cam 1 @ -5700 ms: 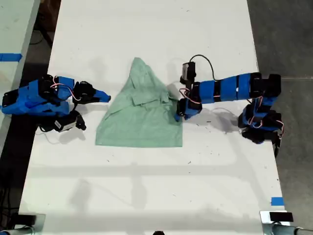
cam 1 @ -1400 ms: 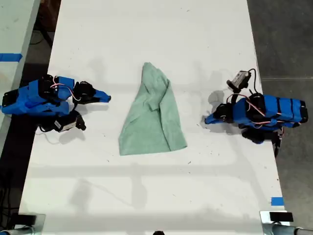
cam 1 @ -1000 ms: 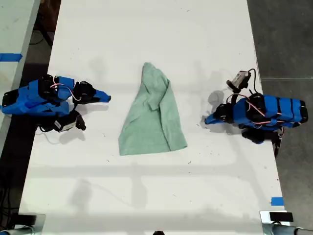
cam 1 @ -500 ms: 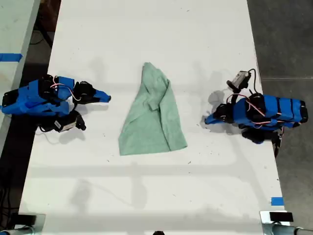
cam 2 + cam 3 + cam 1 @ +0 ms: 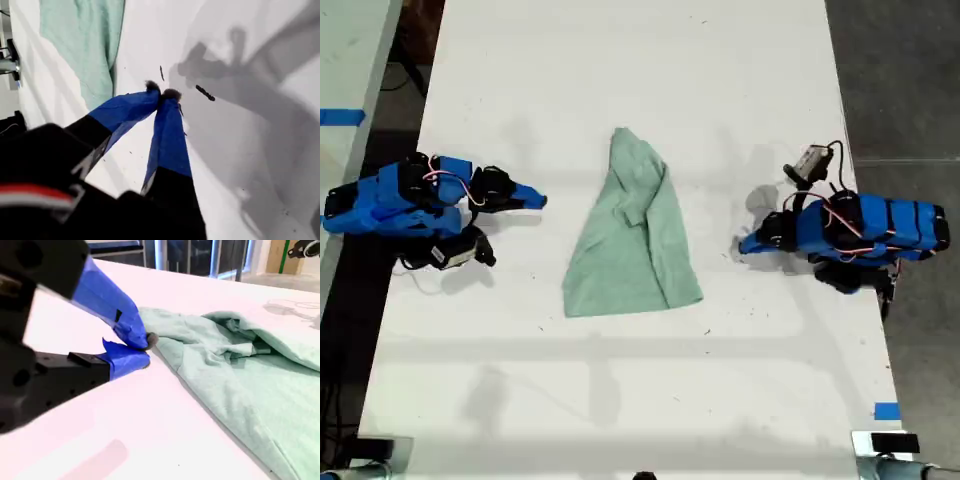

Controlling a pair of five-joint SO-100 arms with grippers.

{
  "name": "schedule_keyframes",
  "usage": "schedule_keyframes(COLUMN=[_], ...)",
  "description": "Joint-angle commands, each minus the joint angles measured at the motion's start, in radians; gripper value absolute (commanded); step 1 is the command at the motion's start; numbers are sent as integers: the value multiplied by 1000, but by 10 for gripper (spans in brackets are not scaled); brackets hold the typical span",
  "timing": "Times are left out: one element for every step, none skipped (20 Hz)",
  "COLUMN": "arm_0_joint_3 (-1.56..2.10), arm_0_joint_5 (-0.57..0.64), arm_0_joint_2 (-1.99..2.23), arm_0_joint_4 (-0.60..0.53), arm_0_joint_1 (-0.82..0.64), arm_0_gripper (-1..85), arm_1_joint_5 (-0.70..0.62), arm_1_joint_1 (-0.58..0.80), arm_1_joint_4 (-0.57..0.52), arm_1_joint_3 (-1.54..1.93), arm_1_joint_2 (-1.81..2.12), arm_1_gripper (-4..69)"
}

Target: Fold t shirt

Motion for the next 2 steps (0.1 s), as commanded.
schedule_keyframes(arm_0_joint_3=[8, 8], arm_0_joint_5=[-18, -18], arm_0_joint_2=[5, 5], arm_0_joint_4=[-21, -21], arm_0_joint_1=[25, 25], arm_0_gripper=[0, 0], arm_1_joint_5=[12, 12], arm_1_joint_1=[-9, -9], arm_1_joint_4=[6, 6], arm_1_joint_3=[54, 54], arm_1_joint_2=[14, 14], arm_1_gripper=[22, 22])
